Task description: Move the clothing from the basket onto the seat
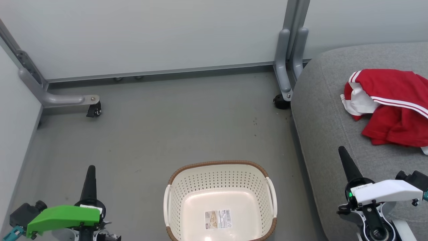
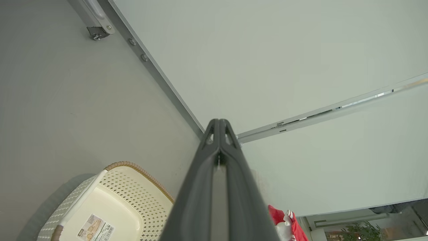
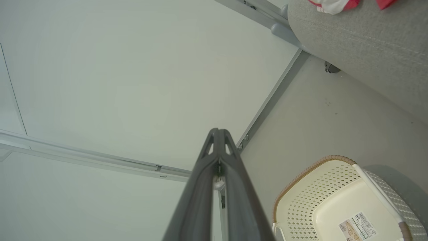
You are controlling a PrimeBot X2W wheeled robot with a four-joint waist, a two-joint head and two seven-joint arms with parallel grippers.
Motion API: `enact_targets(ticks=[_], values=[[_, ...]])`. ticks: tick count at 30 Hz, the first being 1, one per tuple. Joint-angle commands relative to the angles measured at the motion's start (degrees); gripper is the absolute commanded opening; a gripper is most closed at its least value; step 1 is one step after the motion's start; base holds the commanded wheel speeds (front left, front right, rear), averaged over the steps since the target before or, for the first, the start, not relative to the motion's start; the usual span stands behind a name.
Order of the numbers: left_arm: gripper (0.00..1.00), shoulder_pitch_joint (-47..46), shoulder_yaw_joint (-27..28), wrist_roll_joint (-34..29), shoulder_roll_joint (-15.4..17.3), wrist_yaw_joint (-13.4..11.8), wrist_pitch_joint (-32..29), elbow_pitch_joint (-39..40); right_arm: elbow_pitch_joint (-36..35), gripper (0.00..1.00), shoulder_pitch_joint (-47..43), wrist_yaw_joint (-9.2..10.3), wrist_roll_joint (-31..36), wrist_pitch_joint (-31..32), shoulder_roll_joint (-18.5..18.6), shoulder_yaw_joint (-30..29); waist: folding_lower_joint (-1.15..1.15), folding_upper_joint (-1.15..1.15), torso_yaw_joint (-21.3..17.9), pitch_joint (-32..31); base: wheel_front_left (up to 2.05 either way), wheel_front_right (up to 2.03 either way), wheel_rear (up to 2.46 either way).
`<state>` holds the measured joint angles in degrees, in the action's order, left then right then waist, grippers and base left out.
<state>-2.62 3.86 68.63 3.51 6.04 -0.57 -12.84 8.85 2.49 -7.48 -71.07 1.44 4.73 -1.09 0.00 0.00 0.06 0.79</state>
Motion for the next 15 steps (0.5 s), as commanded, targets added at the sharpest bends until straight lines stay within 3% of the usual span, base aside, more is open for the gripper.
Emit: enact_targets(ticks=[1, 15], values=[[0.0, -1.4, 0.5, 1.7, 0.1, 0.3, -0.4, 0.3, 0.0, 0.0, 1.0, -0.02, -1.6, 0.3, 0.3, -0.3, 0.0, 0.0, 0.0, 0.0, 0.0, 0.0, 0.0], [0.0, -2.3, 1.2, 9.0, -0.1, 0.7, -2.4, -0.2, 1.7, 0.0, 1.9, -0.02, -8.8, 1.2, 0.2, -1.2, 0.0, 0.0, 0.0, -0.2, 0.0, 0.0, 0.0]])
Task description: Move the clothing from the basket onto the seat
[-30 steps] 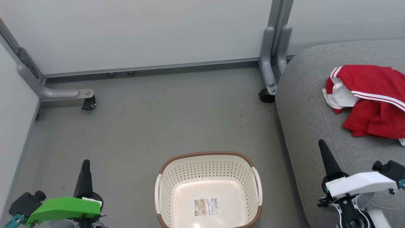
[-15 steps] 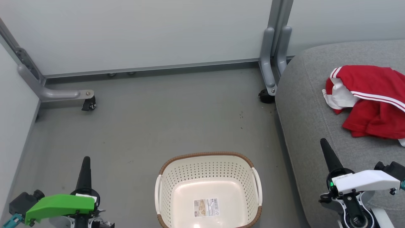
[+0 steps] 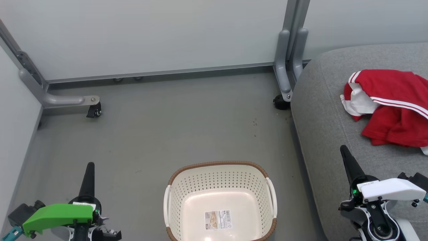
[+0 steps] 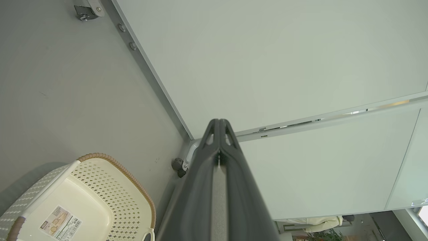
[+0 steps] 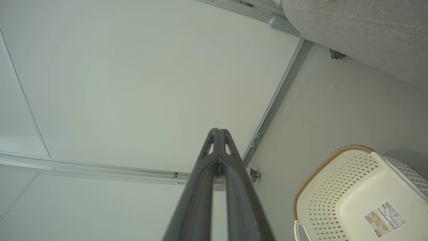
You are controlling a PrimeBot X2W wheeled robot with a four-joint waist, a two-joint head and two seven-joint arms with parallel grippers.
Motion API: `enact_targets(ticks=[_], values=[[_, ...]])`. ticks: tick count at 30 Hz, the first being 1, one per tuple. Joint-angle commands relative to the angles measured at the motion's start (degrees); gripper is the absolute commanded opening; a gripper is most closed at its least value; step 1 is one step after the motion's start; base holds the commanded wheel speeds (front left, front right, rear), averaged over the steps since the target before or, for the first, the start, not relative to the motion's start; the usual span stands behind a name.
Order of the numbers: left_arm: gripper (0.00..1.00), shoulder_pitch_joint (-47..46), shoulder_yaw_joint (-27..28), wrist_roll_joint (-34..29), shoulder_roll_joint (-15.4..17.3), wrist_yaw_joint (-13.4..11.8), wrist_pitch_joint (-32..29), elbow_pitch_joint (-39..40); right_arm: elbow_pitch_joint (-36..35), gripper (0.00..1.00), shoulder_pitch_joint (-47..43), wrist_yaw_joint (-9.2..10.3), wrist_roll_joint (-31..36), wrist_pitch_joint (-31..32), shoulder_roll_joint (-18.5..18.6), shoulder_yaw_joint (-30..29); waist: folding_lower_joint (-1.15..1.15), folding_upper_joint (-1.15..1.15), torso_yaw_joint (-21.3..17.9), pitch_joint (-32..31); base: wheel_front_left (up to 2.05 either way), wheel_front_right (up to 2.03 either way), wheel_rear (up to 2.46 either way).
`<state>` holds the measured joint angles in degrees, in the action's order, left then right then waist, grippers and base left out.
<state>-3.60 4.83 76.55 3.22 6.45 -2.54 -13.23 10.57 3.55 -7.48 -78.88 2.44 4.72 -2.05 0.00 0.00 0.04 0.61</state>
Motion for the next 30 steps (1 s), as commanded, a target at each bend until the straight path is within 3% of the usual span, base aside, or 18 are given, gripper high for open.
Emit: enact_targets(ticks=[1, 30], values=[[0.0, -1.4, 0.3, 1.5, 0.2, 0.3, -0.5, 0.2, 0.0, 0.0, 0.9, -0.02, -1.4, 0.3, 0.2, -0.3, 0.0, 0.0, 0.0, 0.0, 0.0, 0.0, 0.0], [0.0, -2.9, 1.7, 14.0, -0.3, 1.1, -3.7, -0.8, 3.0, 0.0, 2.6, -0.02, -13.7, 2.1, -0.1, -2.0, 0.0, 0.0, 0.0, -0.4, 0.0, 0.0, 0.0]])
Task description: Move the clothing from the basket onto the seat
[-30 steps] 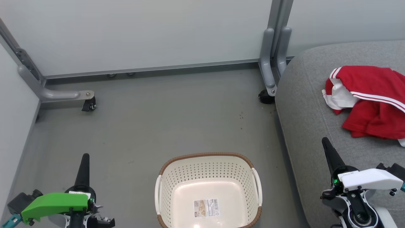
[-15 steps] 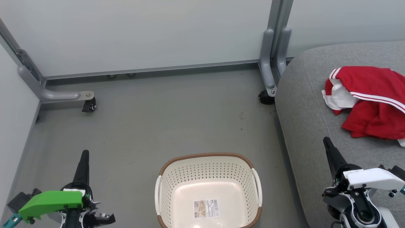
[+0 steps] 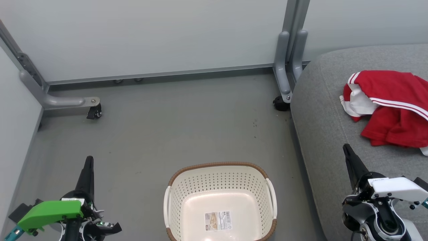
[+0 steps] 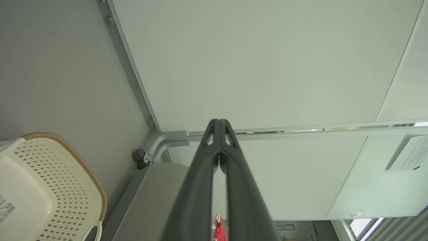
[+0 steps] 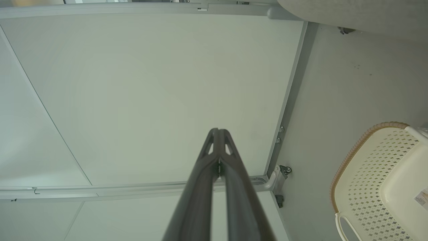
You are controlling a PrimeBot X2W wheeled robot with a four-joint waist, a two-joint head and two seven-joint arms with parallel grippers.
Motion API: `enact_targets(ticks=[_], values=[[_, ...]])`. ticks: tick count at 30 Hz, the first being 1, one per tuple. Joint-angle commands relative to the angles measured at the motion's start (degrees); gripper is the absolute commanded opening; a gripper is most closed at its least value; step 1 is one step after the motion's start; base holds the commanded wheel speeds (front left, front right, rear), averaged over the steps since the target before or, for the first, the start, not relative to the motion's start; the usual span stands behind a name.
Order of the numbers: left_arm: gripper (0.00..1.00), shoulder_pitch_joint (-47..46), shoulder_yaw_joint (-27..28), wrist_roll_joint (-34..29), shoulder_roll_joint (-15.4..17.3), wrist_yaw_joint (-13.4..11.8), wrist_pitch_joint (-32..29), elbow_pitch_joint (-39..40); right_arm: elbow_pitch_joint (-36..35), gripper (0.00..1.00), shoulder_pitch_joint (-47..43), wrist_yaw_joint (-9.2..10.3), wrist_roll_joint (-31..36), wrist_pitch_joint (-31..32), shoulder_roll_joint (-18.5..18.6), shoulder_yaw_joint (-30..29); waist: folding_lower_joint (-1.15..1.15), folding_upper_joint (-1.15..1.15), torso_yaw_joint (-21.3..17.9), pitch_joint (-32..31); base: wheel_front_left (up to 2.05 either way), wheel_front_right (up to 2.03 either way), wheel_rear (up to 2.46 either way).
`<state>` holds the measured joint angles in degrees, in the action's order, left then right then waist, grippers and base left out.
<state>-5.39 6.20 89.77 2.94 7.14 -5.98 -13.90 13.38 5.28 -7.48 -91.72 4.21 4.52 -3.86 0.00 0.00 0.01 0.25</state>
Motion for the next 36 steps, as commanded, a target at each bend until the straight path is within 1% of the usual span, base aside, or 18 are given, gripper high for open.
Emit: enact_targets(ticks=[1, 6, 36], values=[[0.0, -1.2, 0.4, 1.3, 0.0, 0.5, -0.4, -0.1, 0.3, 0.0, 0.9, -0.02, -1.2, 0.4, 0.1, -0.2, 0.0, 0.0, 0.0, 0.0, 0.0, 0.0, 0.0], [0.0, -1.3, 0.5, 2.9, -0.1, 0.6, -0.8, -0.2, 0.7, 0.0, 1.0, -0.02, -2.9, 0.6, 0.0, -0.5, 0.0, 0.0, 0.0, -0.1, 0.0, 0.0, 0.0], [0.0, -1.2, 0.5, 2.7, -0.1, 0.5, -0.8, -0.2, 0.7, 0.0, 1.0, -0.02, -1.9, 1.2, -0.5, -1.2, 0.0, 0.0, 0.0, -0.1, 0.0, 0.0, 0.0]])
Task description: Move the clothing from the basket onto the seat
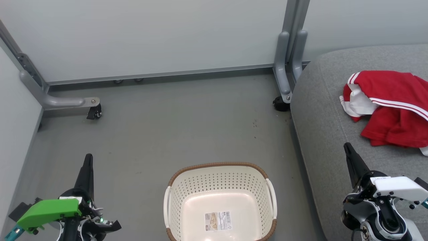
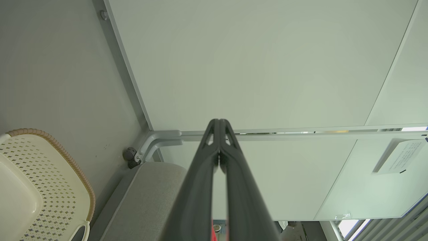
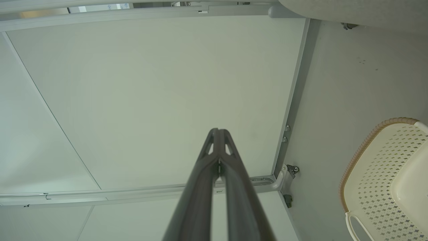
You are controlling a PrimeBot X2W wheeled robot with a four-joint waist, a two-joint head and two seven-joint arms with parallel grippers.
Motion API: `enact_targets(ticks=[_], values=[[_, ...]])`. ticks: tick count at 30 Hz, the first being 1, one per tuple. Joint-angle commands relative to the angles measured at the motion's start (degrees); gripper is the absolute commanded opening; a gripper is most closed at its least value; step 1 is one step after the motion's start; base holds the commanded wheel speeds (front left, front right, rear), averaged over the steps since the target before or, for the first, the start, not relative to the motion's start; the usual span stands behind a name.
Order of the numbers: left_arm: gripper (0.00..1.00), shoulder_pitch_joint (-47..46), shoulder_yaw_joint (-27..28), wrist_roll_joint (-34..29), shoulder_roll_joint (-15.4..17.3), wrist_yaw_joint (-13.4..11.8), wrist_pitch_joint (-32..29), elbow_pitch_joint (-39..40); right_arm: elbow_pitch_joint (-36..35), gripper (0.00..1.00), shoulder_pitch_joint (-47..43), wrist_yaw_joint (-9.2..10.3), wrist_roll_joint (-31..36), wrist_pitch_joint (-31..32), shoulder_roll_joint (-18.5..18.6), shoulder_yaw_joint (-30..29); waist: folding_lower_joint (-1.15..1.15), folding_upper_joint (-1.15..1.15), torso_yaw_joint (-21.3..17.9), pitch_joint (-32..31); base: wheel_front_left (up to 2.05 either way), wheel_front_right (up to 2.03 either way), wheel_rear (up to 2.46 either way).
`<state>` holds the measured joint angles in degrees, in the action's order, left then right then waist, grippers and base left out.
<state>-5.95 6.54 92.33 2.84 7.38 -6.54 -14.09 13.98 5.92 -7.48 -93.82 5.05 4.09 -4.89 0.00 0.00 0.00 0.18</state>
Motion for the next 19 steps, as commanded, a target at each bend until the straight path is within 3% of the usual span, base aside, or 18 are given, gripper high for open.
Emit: enact_targets(ticks=[1, 19], values=[[0.0, -0.6, 0.1, 0.2, 0.0, 0.3, -0.2, 0.0, 0.1, 0.0, 0.4, -0.02, 0.2, 0.4, -0.1, -0.2, 0.0, 0.0, 0.0, 0.0, 0.0, 0.0, 0.0], [0.0, -0.6, 0.1, 0.2, 0.0, 0.3, -0.2, 0.0, 0.1, 0.0, 0.4, -0.02, 0.5, 0.6, -0.4, -0.5, 0.0, 0.0, 0.0, 0.0, 0.0, 0.0, 0.0]])
